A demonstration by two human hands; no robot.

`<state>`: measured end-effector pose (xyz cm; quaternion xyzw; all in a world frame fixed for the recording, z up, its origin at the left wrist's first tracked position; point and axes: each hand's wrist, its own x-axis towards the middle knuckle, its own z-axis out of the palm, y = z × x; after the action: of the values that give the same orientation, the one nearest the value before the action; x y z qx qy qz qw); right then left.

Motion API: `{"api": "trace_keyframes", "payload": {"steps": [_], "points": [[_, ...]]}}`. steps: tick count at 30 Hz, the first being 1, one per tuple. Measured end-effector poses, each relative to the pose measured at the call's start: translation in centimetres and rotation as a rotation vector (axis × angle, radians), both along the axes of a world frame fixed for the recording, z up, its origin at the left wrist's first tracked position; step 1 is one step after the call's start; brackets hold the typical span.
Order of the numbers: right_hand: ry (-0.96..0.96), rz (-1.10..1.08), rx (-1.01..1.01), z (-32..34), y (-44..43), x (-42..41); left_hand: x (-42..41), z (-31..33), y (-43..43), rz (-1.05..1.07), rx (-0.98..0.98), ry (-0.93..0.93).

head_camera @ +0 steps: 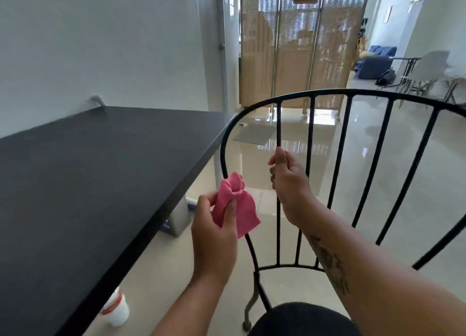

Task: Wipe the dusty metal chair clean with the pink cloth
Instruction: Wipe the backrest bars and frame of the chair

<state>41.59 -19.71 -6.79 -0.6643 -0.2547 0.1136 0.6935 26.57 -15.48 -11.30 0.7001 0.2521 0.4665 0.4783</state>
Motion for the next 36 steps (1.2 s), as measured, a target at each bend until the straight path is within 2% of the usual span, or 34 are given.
{"api": "trace_keyframes", "payload": {"steps": [5,8,10,13,19,22,30,34,36], "points": [[-0.02,-0.017,0.053,-0.5,0.4,0.2,3.5,6.7,3.2,0.228,0.593,-0.042],[-0.023,-0.016,0.061,-0.8,0.6,0.4,5.9,10.5,5.5,0.279,0.846,0.097],[-0.028,-0.021,0.059,-0.9,0.7,0.5,6.4,11.5,6.7,0.245,0.896,0.193],[-0.036,-0.034,0.059,-1.2,0.9,0.7,5.9,10.3,7.6,0.198,0.724,0.172],[-0.012,-0.04,0.069,-1.0,0.9,0.4,4.4,4.7,5.4,0.248,0.292,0.106],[-0.01,-0.043,0.081,-1.0,0.9,0.2,4.0,1.3,3.4,0.248,0.154,0.085],[-0.076,-0.086,0.12,-1.6,1.3,0.0,4.1,-8.8,-1.8,0.146,-0.113,0.23],[-0.105,-0.096,0.158,-2.1,1.6,0.3,3.4,-13.8,-2.3,-0.025,-0.255,0.437],[-0.11,-0.079,0.166,-2.3,1.8,0.6,3.4,-14.6,-1.6,-0.063,-0.259,0.492]]}}
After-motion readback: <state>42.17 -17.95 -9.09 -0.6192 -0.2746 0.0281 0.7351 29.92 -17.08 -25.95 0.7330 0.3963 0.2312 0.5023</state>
